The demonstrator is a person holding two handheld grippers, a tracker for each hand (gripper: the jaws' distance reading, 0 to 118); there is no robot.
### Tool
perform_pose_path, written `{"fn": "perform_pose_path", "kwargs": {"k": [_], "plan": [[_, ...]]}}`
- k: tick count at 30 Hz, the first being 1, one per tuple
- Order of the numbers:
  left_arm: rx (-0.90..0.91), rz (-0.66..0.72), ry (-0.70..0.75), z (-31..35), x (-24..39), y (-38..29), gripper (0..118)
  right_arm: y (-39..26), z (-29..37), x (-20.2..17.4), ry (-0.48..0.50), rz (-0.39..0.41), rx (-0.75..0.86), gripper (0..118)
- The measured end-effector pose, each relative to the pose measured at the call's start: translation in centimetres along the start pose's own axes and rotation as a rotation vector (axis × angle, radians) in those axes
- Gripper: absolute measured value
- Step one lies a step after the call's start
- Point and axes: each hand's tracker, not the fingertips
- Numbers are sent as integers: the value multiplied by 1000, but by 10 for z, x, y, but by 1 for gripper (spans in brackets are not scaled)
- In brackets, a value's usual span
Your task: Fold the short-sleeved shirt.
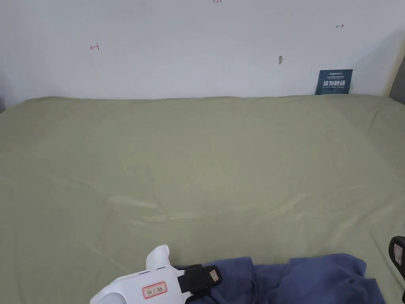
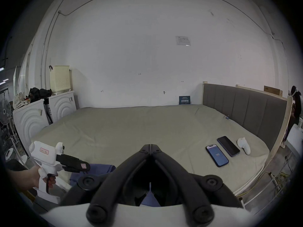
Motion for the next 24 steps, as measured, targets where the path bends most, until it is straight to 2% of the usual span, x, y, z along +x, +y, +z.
{"fn": "perform_pose_path", "kwargs": {"k": [2, 8, 11, 14, 16, 17, 19, 20, 22, 24], "plan": [[-48, 0, -56, -16, -4, -11, 0, 1, 0, -1, 1, 1, -2, 0], [-253, 0, -21, -77, -8, -70, 0, 6, 7, -3, -7, 21, 8, 0], [-178, 89, -102, -69, -11, -79, 0, 8, 8, -3, -9, 25, 15, 0], [-203, 72, -52, -48, -8, -55, 0, 9, 6, -4, -5, 29, 14, 0], [-141, 8, -30, -17, -3, -35, 4, 9, 5, -5, -4, 34, 14, 0], [-112, -18, -50, 4, -5, -22, 32, 9, 5, -6, 0, 34, 14, 0], [-104, -3, -27, 41, -13, 3, 100, 7, 2, -8, 13, 30, 13, 0], [-82, 16, 21, 57, -20, 13, 117, 5, 0, -9, 19, 30, 10, 0], [-20, 40, 40, 83, -40, 31, 116, 3, -5, -11, 32, 31, 1, 0], [4, 157, 112, 91, -57, 40, 116, 2, -8, -13, 44, 32, -10, 0]]}}
